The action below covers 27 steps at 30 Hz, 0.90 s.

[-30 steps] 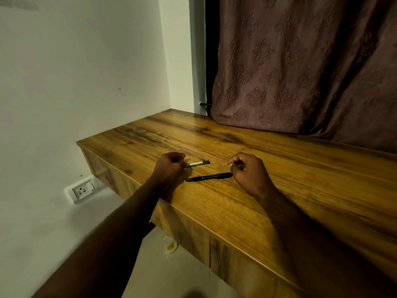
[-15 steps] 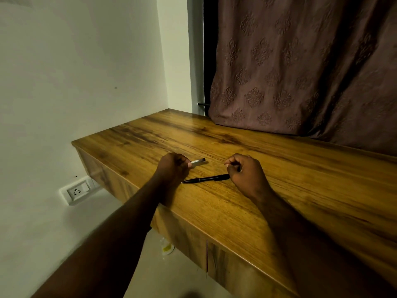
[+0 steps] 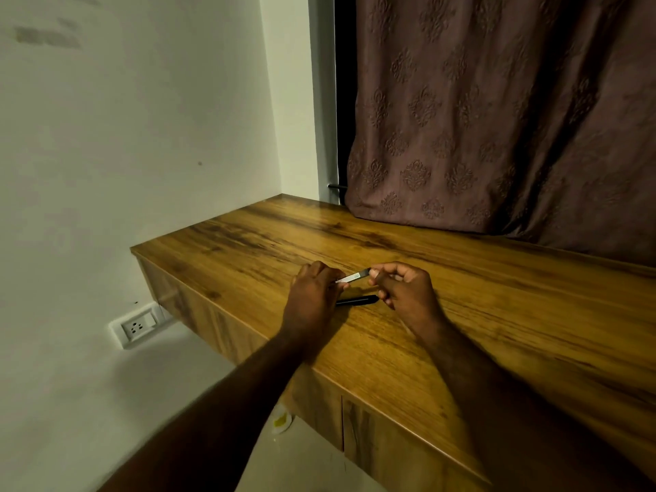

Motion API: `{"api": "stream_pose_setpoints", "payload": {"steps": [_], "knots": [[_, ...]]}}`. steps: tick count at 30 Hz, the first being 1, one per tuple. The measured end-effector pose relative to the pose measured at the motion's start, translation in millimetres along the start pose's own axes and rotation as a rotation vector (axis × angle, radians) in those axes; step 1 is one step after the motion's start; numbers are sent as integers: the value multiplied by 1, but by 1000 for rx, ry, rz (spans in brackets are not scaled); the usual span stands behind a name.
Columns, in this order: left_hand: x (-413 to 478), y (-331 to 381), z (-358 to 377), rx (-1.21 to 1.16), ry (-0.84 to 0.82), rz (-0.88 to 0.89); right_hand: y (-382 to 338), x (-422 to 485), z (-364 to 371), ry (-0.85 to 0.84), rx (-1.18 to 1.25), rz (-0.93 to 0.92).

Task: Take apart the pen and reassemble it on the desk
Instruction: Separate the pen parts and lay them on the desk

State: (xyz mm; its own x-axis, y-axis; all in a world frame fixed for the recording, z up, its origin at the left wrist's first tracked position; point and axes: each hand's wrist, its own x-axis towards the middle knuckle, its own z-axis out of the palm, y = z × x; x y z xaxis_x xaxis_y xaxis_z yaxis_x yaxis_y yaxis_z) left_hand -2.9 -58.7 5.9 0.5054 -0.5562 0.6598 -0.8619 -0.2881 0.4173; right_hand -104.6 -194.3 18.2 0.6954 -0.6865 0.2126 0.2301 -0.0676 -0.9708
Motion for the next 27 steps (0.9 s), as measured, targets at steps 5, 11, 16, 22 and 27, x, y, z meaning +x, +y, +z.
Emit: {"api": "stream_pose_setpoints", "payload": {"steps": [5, 11, 16, 22, 27], "knots": [[0, 4, -1, 105, -72, 55, 1, 1, -1, -19, 14, 47], [-1, 3, -1, 185, -89, 58, -1, -1, -2, -30, 29, 64], [-1, 4, -1, 215, -88, 79, 1, 0, -4, -30, 26, 67], [-1, 6, -5, 208, -84, 45, 3, 5, -15, 28, 92, 79], [0, 7, -5, 206, -89, 24, 4, 8, -28, 28, 74, 76]]}}
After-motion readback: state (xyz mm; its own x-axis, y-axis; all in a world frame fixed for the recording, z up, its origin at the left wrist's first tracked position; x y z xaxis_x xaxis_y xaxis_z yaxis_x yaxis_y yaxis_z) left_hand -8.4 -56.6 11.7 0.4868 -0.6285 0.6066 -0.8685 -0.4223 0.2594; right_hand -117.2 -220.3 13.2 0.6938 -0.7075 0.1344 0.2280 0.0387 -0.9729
